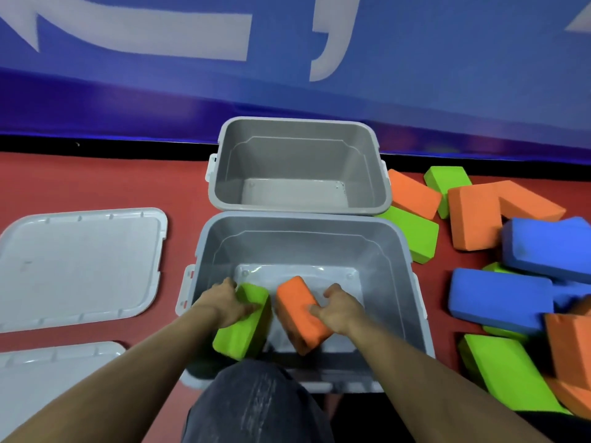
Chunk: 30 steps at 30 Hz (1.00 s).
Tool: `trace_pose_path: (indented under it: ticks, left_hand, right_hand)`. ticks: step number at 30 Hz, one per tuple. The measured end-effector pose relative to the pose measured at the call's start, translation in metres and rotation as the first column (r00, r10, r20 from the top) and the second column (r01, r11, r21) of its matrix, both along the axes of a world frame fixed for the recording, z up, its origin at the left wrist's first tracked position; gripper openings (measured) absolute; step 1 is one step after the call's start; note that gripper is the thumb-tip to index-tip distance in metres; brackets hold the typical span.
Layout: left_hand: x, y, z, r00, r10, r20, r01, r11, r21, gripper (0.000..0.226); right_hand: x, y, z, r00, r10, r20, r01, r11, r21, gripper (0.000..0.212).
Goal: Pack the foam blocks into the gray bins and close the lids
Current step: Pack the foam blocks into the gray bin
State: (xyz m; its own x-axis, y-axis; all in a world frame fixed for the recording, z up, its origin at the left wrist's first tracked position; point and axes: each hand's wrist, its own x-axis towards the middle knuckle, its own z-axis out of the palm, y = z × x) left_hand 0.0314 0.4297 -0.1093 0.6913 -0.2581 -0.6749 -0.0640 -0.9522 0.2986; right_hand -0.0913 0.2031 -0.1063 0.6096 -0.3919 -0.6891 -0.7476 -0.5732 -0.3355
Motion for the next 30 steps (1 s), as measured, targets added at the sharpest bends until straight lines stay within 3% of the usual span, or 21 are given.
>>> trace_pose_path:
  ticks: [4,16,23,30]
  left_hand:
    - [0.001,-0.022,0.025,0.997,-0.022,0.079,0.028,0.996,-0.080,0.079]
    - [-0.061,-0.188,0.115,0.957,-0.243,0.159,0.285,0.887,-0.363,0.082]
    - [-0.136,-0.295,0.126,0.900,-0.410,0.146,0.434,0.825,-0.363,0.085]
    - [-0.214,-0.401,0.091,0.878,-0.477,0.041,0.452,0.799,-0.397,0.085]
  right_hand:
    - [-0.012,-0.022,0.022,0.996,-0.024,0.085,0.022,1.000,0.018,0.072]
    - [-0.095,-0.157,0.119,0.930,-0.074,0.361,0.072,0.997,0.018,0.073]
    - [-0.210,-0.250,0.117,0.881,-0.280,0.382,0.303,0.953,-0.001,0.076]
    - [-0.320,-0.319,0.078,0.690,-0.553,0.467,0.630,0.776,-0.013,0.077]
